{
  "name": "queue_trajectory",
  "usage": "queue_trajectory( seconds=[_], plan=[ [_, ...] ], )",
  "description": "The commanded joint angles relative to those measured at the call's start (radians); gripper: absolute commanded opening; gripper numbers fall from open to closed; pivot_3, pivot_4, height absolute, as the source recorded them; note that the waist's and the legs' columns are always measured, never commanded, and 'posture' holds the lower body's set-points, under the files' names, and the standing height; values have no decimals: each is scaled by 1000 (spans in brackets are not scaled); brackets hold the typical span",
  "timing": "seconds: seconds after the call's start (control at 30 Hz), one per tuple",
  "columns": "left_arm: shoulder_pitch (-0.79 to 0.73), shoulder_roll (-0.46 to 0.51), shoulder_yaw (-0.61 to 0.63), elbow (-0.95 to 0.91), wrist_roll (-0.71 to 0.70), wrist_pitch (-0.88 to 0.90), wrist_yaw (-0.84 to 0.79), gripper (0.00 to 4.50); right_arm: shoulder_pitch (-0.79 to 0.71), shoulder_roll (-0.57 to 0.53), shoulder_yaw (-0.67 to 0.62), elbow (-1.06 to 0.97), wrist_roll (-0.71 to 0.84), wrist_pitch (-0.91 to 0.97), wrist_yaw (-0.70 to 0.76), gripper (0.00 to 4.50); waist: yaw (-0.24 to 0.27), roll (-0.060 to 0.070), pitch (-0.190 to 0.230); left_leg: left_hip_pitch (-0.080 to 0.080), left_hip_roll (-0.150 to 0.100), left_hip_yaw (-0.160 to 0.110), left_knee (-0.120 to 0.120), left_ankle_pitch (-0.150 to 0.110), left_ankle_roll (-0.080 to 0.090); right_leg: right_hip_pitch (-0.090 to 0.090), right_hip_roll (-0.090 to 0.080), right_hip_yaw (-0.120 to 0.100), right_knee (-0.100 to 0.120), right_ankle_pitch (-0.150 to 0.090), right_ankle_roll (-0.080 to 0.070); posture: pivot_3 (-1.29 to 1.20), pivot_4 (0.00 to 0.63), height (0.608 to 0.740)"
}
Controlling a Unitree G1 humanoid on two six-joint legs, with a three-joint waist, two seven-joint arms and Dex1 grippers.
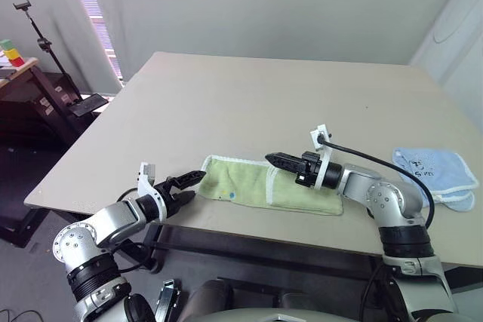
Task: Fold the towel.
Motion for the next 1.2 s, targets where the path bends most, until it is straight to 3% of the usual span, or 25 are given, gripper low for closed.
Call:
queue_trajectory(
  seconds=[0.03, 0.33, 0.83, 0.93, 1.2],
  plan=[
    [32, 4, -91, 31, -112, -37, 72, 4432, 1, -12, -24, -43, 10, -5, -5, 0, -1, 0, 0, 0, 0, 0, 0, 0, 0, 0, 0, 0, 0, 0, 0, 0, 0, 740],
    [112, 168, -349, 22, -423, -217, 182, 4432, 18, -16, -26, -52, 2, -17, -25, 0, -5, 0, 0, -1, 0, 0, -2, 0, 0, 0, -1, 0, -3, 0, 0, 0, 0, 740],
    [102, 174, -479, 3, -453, -436, 174, 4432, 24, -24, -28, -46, -18, -47, -35, 0, 23, 4, -1, -2, -1, 1, -2, 0, 0, 0, -2, 1, -6, 0, -1, 0, 0, 740],
    [96, 174, -491, 9, -445, -453, 159, 3835, 34, -22, -26, -56, -19, -50, -33, 0, 23, 4, -1, -3, -1, 1, -2, 0, 0, -1, -2, 1, -6, 0, -1, 0, 0, 740],
    [91, 184, -513, -3, -432, -476, 106, 985, 43, -27, -23, -52, -37, -67, -31, 0, 20, 4, -1, -7, 0, 2, -4, 0, 0, -7, -2, 1, -6, 0, -1, 0, 0, 740]
  ],
)
